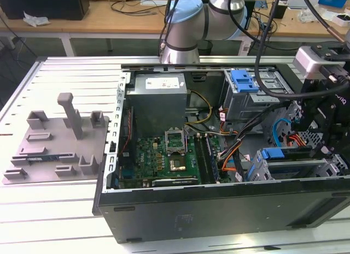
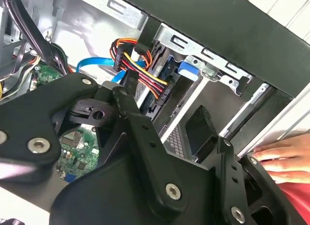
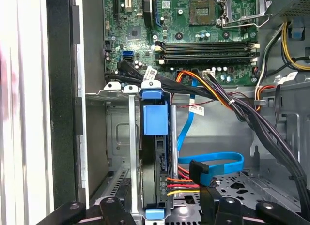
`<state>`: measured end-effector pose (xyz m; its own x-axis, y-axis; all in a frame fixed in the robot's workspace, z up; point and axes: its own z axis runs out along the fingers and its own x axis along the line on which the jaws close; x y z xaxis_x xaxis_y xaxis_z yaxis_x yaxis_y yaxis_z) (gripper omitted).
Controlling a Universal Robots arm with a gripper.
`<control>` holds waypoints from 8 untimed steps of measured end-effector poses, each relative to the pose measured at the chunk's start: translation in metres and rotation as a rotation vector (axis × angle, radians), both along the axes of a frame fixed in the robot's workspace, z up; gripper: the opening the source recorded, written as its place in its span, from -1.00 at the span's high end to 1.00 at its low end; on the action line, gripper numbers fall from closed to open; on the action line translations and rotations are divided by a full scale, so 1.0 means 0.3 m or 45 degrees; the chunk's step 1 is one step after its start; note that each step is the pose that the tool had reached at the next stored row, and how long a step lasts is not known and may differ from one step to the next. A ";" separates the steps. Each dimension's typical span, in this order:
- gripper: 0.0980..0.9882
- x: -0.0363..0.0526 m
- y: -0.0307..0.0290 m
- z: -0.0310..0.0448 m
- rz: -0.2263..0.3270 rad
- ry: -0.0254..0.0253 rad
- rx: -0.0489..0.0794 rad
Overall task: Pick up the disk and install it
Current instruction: 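Insert the first disk wire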
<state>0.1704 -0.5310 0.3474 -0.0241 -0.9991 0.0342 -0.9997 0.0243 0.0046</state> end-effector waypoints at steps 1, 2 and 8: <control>-0.27 0.000 0.000 0.002 0.000 -0.0001 -0.001; -0.27 0.000 0.001 0.002 0.000 -0.0002 -0.002; -0.27 0.000 0.001 0.003 0.000 -0.0001 -0.008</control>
<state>0.1704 -0.5308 0.3482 -0.0241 -0.9989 0.0407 -0.9997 0.0243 0.0044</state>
